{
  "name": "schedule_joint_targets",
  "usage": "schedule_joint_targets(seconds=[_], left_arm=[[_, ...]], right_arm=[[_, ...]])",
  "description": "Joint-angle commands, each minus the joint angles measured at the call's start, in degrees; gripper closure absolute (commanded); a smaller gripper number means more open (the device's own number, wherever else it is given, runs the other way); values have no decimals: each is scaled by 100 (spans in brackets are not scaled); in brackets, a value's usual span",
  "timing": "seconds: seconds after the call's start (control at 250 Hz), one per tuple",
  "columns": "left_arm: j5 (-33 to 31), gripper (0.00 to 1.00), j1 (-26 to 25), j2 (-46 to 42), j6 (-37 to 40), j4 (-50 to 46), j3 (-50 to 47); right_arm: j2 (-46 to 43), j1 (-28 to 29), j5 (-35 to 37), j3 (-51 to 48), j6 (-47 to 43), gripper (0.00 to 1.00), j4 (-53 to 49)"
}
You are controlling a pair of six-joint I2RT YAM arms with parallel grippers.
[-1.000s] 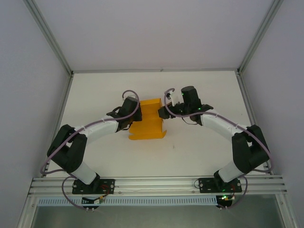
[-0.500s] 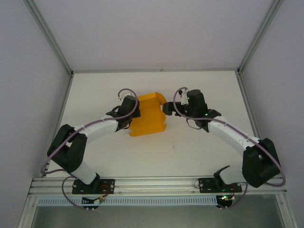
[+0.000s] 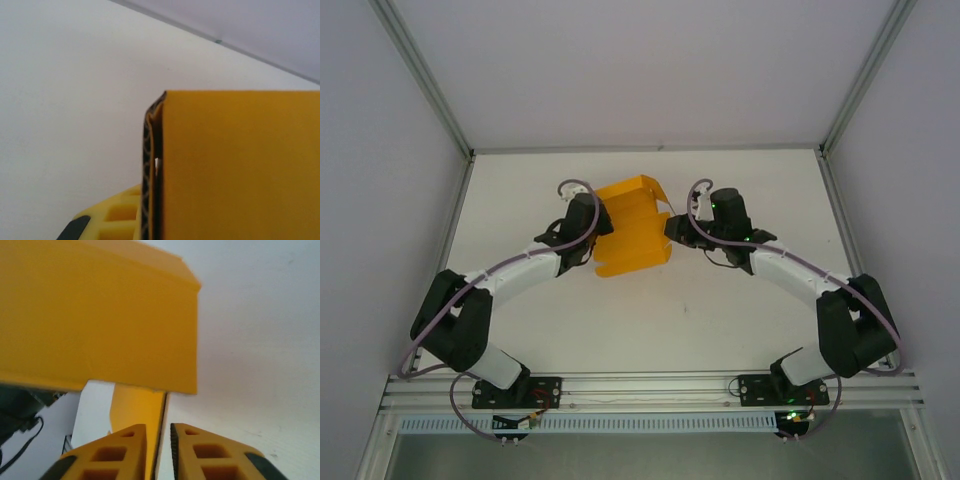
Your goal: Assemble paper box
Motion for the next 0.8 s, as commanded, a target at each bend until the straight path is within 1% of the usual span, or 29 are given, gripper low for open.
schedule_joint_targets(seconds=[0.0,0.064,0.1,0.192,0.291,0.351,0.527,0.583,0.663,0.711,0.739,0.763,0.794], left_arm=[[346,100,164,-260,-176,470,-58],[550,100,256,-296,-253,640,-133],[739,100,315,-307,-296,776,-176],[1274,100,480,-286,-503,1232,-283],[1775,100,617,-214,-717,1723,-369],[2017,100,663,-173,-806,1988,-403],[2427,100,757,-74,-1029,2443,-422],[2534,100,772,-57,-1036,2459,-406],[2609,100,783,-71,-947,2305,-363],[2619,100,785,-106,-832,2163,-361],[2618,100,783,-132,-719,2018,-359],[2614,100,788,-165,-591,1838,-338],[2603,100,784,-208,-376,1550,-294]], right_arm=[[-58,-195,-795,-359,627,88,1130],[-90,-310,-1286,-627,1169,95,2032],[-73,-343,-1572,-728,1477,98,2556],[59,-358,-2171,-815,2249,100,3601],[219,-355,-2551,-840,2862,100,4549],[256,-354,-2639,-825,2977,100,4727],[313,-357,-2675,-836,2915,100,4636],[322,-379,-2696,-842,2876,100,4606],[306,-479,-2670,-898,2842,94,4549],[266,-590,-2681,-949,2788,86,4514],[211,-663,-2699,-984,2708,80,4434],[151,-735,-2709,-1012,2583,74,4300],[33,-838,-2706,-1034,2373,69,4004]])
